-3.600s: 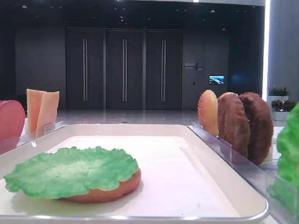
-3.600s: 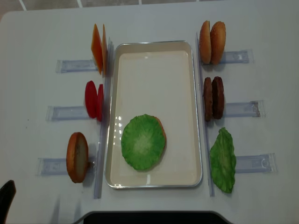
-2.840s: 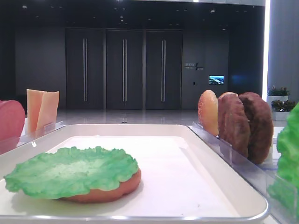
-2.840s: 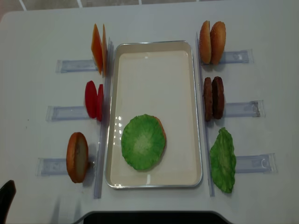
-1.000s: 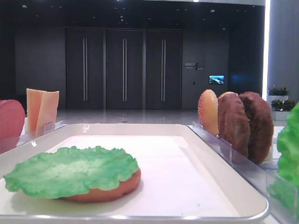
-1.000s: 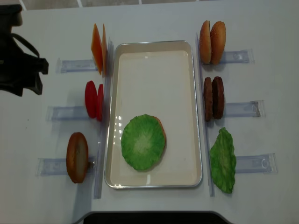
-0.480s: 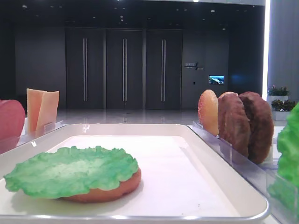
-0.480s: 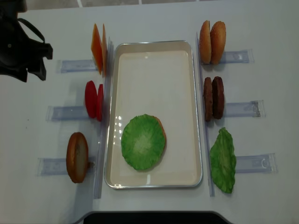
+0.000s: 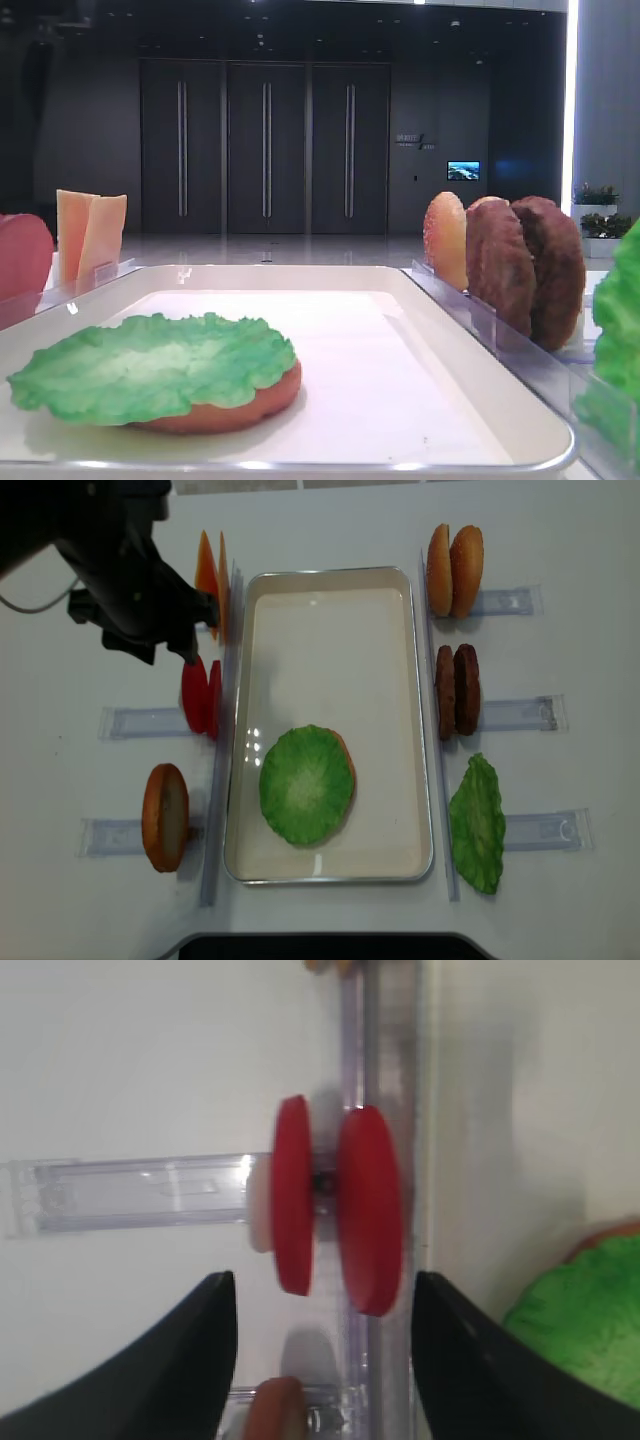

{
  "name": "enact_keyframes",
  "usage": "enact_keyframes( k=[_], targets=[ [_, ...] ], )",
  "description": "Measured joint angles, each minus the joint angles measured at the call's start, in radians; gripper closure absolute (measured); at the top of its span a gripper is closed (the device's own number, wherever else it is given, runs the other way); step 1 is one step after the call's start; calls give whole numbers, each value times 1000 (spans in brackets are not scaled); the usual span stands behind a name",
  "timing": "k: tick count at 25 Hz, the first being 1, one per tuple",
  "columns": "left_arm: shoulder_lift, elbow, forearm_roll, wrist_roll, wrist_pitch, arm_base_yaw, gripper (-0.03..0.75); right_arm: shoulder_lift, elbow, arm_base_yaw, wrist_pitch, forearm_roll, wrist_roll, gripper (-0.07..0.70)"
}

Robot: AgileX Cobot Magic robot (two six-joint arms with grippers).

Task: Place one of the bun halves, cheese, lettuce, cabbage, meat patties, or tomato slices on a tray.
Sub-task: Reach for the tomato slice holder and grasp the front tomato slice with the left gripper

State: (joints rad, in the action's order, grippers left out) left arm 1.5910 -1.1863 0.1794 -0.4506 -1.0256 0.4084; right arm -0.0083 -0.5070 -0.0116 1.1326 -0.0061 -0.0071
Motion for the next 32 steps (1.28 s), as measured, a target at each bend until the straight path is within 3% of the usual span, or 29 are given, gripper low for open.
enact_keyframes(
  k=[5, 12, 23, 32],
  targets=[
    [31, 0, -3, -52, 24, 71, 286, 0, 0, 0, 0, 6, 0, 341],
    [40, 0, 28, -78, 24, 73, 285, 0, 0, 0, 0, 6, 0, 341],
    [175, -1, 27, -81, 91, 73, 285, 0, 0, 0, 0, 6, 0, 341],
    [251, -1, 27, -81, 100, 73, 285, 0, 0, 0, 0, 6, 0, 341]
  ],
)
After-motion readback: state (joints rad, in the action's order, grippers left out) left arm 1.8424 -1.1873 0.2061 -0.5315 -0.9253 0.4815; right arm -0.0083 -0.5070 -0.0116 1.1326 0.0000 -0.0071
